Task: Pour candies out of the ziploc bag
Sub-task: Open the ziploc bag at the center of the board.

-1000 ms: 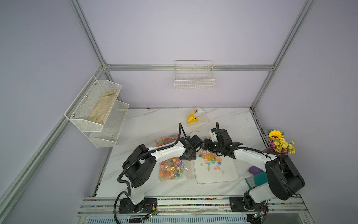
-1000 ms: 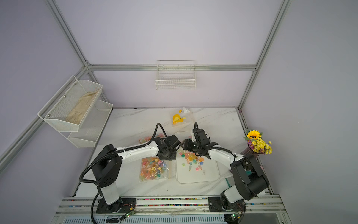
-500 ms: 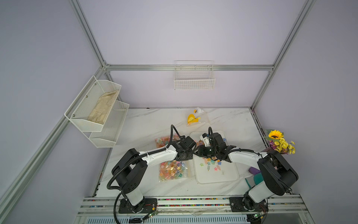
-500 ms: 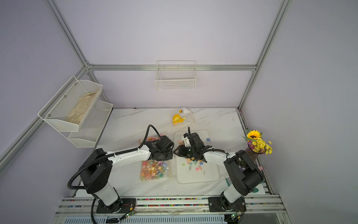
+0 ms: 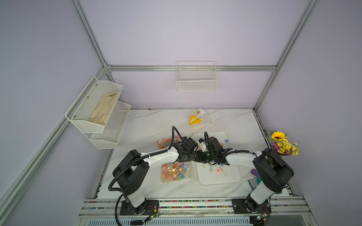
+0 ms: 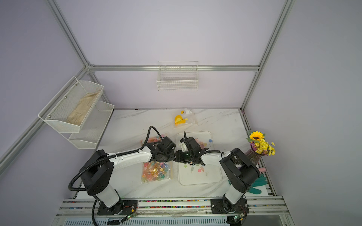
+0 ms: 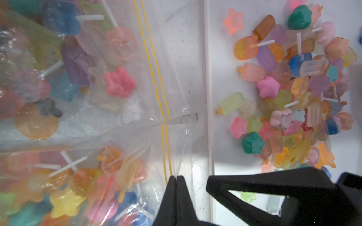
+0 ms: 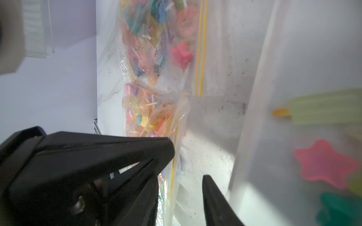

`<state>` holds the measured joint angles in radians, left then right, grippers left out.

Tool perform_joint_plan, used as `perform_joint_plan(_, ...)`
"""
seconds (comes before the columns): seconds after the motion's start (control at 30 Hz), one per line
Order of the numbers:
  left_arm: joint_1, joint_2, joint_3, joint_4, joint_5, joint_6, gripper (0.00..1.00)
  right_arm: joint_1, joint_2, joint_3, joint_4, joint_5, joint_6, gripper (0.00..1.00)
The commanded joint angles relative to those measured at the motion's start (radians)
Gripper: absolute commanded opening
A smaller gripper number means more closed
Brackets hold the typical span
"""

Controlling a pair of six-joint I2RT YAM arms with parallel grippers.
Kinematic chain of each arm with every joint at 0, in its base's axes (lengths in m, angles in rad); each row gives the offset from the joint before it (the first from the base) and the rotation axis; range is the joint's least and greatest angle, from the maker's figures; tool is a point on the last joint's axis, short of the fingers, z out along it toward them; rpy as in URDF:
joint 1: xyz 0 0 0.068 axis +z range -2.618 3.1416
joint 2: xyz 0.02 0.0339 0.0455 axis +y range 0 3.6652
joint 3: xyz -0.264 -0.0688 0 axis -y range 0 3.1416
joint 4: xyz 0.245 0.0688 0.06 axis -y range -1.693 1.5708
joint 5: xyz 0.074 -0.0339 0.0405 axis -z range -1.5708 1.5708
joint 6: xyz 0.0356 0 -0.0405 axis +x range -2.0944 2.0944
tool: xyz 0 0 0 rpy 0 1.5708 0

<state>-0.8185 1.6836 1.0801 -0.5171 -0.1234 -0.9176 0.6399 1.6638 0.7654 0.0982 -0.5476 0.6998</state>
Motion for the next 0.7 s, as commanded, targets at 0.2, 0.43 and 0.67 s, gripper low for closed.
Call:
perform_joint_plan(0.2, 0.005, -0.048, -0.03, 0.026, -0.006, -0.012, 0.0, 0.011, 0.032, 0.032, 0.043, -0.018, 0.006, 0.26)
perform_joint_plan(0.43, 0.006, -0.045, -0.026, 0.021, -0.004, -0.01, 0.0, 0.017, 0.042, 0.034, 0.058, -0.032, 0.004, 0.15)
perform_joint_plan(0.67, 0.005, -0.05, -0.027, 0.014, -0.008, -0.01, 0.0, 0.02, 0.05, 0.037, 0.072, -0.04, 0.001, 0.11)
